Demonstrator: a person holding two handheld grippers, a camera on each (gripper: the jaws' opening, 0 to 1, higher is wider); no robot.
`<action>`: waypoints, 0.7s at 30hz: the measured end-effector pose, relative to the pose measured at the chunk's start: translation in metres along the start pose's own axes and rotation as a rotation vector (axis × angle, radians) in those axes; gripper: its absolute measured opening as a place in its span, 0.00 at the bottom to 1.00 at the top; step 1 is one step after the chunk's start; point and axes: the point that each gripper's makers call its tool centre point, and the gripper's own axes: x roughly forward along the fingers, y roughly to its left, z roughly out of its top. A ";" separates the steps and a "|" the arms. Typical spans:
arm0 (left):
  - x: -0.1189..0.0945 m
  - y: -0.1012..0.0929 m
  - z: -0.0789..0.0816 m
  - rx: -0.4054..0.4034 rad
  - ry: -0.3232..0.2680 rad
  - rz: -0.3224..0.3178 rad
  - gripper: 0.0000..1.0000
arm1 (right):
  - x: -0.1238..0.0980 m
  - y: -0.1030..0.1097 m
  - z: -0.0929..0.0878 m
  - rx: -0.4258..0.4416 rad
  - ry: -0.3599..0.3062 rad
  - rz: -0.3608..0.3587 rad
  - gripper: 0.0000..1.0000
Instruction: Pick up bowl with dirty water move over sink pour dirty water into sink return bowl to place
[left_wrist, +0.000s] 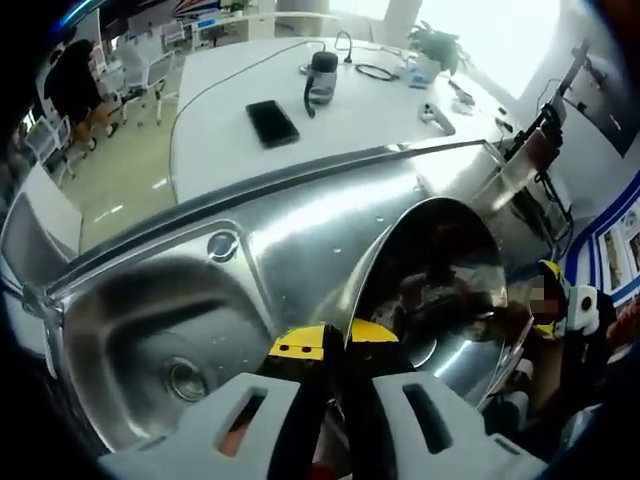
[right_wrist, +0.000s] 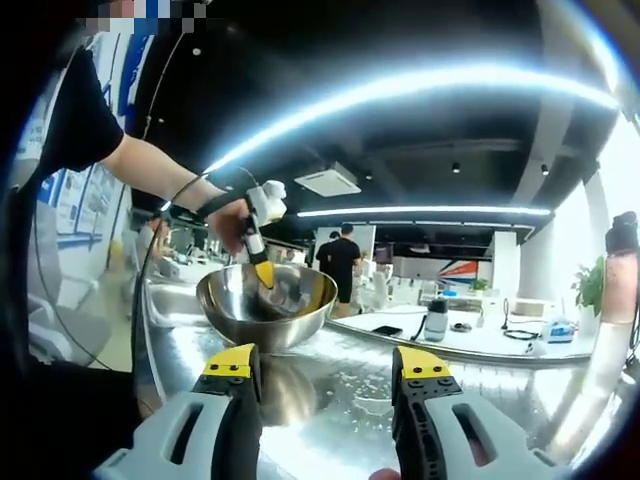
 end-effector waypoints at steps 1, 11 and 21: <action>-0.001 0.002 0.001 0.000 0.000 0.001 0.00 | 0.000 0.000 0.000 0.007 -0.003 0.000 0.46; -0.018 0.016 0.001 -0.034 -0.039 0.019 0.00 | 0.002 0.003 -0.003 -0.016 0.018 0.002 0.45; -0.038 0.050 0.002 -0.085 -0.076 0.053 0.00 | 0.003 0.004 -0.005 -0.029 0.033 0.007 0.45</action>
